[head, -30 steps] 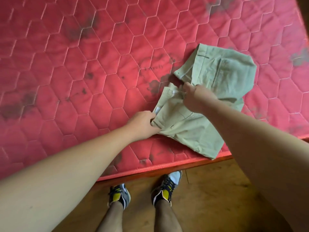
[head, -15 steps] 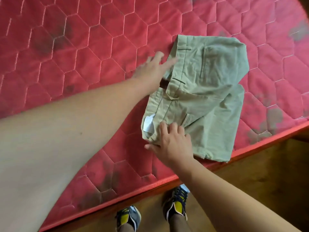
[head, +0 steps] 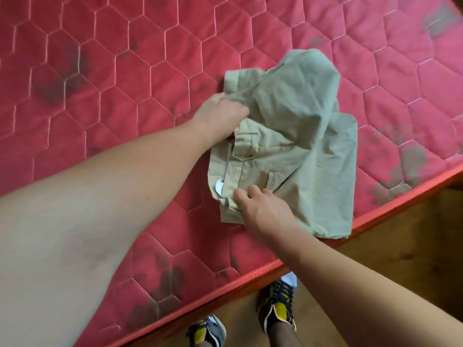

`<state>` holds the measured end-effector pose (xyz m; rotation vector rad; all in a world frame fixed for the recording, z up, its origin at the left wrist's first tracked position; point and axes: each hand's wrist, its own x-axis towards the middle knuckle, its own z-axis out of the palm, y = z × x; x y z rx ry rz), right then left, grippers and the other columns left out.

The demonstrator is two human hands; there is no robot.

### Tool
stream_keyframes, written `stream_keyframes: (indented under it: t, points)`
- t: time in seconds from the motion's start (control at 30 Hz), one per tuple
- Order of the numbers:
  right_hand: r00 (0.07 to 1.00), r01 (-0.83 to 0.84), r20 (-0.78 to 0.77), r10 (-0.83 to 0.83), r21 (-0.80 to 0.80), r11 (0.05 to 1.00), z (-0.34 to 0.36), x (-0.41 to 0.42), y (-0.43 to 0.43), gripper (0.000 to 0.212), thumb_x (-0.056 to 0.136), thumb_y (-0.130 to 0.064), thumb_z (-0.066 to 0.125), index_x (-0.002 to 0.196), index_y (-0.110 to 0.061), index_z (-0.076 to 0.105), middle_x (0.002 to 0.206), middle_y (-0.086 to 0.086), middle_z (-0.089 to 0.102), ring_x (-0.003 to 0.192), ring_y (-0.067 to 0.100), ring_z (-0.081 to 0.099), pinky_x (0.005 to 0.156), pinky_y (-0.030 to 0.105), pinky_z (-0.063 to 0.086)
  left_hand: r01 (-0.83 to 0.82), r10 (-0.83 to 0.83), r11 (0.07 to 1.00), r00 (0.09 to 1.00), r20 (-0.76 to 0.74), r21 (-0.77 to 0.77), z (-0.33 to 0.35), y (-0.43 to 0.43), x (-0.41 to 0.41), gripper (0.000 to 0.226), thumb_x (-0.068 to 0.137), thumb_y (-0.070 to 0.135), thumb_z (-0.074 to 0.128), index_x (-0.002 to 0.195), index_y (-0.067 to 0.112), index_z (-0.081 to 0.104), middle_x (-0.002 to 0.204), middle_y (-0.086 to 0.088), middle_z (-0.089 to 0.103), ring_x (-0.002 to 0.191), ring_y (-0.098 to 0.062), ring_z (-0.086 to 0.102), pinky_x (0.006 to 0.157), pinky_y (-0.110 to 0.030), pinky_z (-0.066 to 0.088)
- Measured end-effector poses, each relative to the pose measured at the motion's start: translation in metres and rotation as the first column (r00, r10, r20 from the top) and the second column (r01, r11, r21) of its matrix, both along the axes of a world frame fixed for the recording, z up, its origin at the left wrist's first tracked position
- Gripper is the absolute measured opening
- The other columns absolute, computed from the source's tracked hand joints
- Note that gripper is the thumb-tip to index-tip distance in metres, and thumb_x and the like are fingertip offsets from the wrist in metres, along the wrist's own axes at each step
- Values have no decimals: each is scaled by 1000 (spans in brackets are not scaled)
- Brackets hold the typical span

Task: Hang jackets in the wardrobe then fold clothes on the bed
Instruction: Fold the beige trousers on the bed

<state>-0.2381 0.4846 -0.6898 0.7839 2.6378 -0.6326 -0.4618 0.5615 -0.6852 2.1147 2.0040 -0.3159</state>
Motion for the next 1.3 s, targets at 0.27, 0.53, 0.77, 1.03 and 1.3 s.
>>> stream_keyframes:
  t: [0.27, 0.53, 0.77, 1.03, 1.3]
  points:
    - [919, -352, -160, 360, 82, 933, 122, -11, 7, 60, 73, -4, 71, 121, -26, 41, 103, 15, 44, 34, 20, 26, 33, 23, 17, -503, 550, 819, 825, 127, -275, 106, -199, -70, 14, 95, 20, 48, 107, 14, 46, 101, -13, 60, 97, -38, 61, 76, -45, 48]
    - [825, -337, -331, 457, 361, 870, 312, -101, 6, 35, 82, -34, 56, 112, -17, 49, 85, 12, 54, 40, 32, 55, 33, 28, 30, -719, 757, 650, 586, 289, -244, 293, -339, -116, 55, 76, -8, 53, 122, 22, 47, 107, -4, 57, 100, -29, 58, 79, -38, 47]
    - [860, -242, -250, 445, 568, 787, 481, -172, -11, 36, 76, -10, 74, 107, -21, 60, 84, 4, 52, 42, 29, 54, 40, 27, 28, -796, 745, 571, 605, 280, 200, 464, -408, -168, 60, 77, -15, 48, 116, 30, 49, 108, -2, 56, 101, -27, 52, 83, -41, 47]
    - [852, -47, -390, 349, 607, 793, 636, -206, -48, 23, 98, -39, 55, 120, -33, 58, 92, -1, 52, 73, 32, 63, 57, 34, 40, -591, 533, 713, 807, 255, 379, 607, -496, -164, 15, 97, 34, 56, 108, 39, 65, 115, 22, 58, 93, 2, 55, 88, -17, 41]
    - [850, -4, -434, 300, 564, 826, 710, -240, -97, 25, 96, -41, 56, 118, -37, 66, 98, -1, 57, 89, 31, 63, 67, 33, 45, -577, 533, 783, 815, 227, 233, 693, -554, -161, 32, 81, 73, 51, 96, 45, 54, 106, 22, 46, 98, 5, 49, 83, -21, 41]
